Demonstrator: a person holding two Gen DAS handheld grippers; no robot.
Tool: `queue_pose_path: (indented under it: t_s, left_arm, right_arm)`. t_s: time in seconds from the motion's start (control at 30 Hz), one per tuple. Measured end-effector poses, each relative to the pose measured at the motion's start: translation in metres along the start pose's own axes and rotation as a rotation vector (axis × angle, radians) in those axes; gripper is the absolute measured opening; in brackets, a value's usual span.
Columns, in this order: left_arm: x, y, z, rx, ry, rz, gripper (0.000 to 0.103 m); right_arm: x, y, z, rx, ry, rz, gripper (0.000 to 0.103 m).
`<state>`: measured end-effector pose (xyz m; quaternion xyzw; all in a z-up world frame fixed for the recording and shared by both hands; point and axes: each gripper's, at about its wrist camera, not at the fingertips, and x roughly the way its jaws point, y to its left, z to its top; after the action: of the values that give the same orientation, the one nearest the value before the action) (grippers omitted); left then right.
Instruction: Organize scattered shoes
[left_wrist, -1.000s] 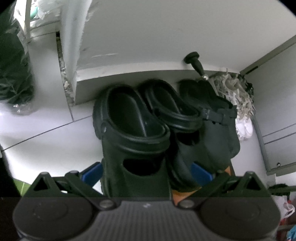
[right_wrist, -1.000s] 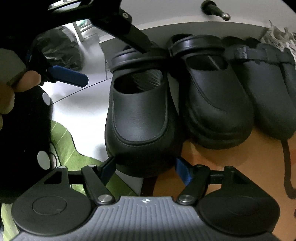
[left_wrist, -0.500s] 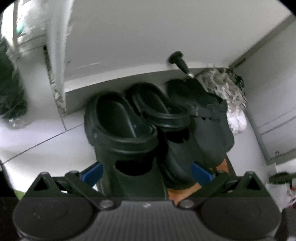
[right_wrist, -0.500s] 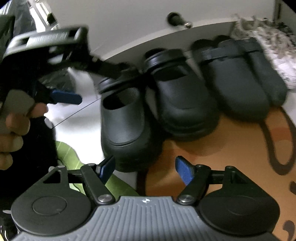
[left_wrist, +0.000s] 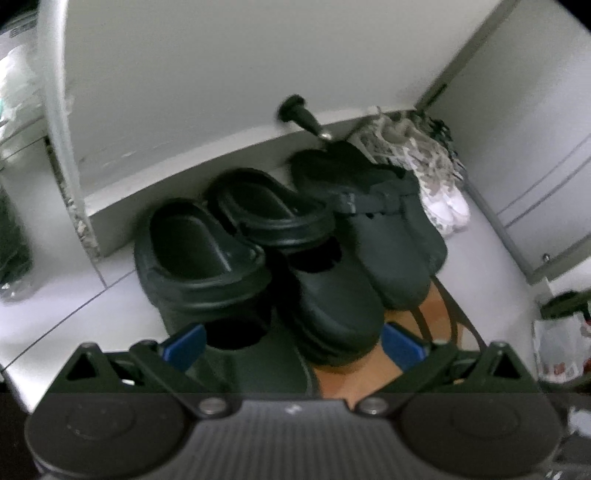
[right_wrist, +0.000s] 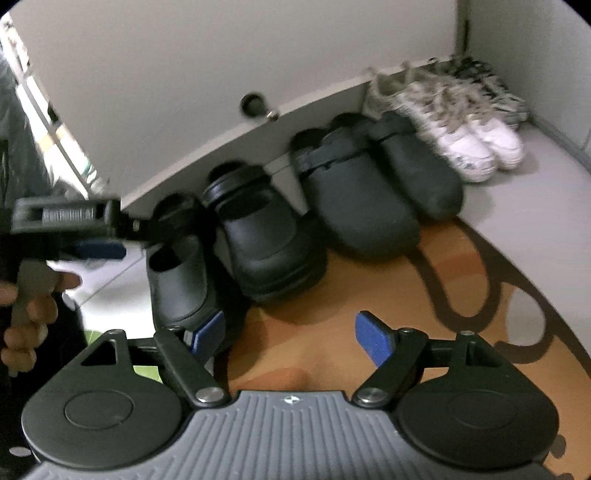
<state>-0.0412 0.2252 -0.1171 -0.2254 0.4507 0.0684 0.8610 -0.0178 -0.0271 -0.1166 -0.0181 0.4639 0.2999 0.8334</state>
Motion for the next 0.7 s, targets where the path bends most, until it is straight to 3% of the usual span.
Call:
queue_pose_path:
  t_s: [0.33, 0.4, 0.47, 0.57, 0.7]
  left_arm:
    - [-0.022, -0.027, 0.004, 0.043, -0.016, -0.003, 0.102]
    - [-0.03, -0.034, 0.009, 0.044, -0.02, -0.015, 0.102]
    - [-0.042, -0.048, 0.014, 0.098, -0.046, -0.045, 0.102]
    - [-0.061, -0.077, 0.021, 0.217, -0.094, -0.033, 0.103]
    - [-0.087, -0.113, 0.033, 0.278, -0.105, -0.024, 0.103]
  right_arm:
    - [-0.067, -0.032, 0.005, 0.058, -0.049, -0.081, 0.087]
    - [-0.082, -0.035, 0.007, 0.051, -0.053, -0.095, 0.093]
    - [-0.1, -0.038, 0.011, 0.044, -0.059, -0.105, 0.1]
    - [-0.127, -0.041, 0.019, 0.025, -0.077, -0.133, 0.1]
    - [-0.167, -0.049, 0.03, 0.014, -0.12, -0.155, 0.103]
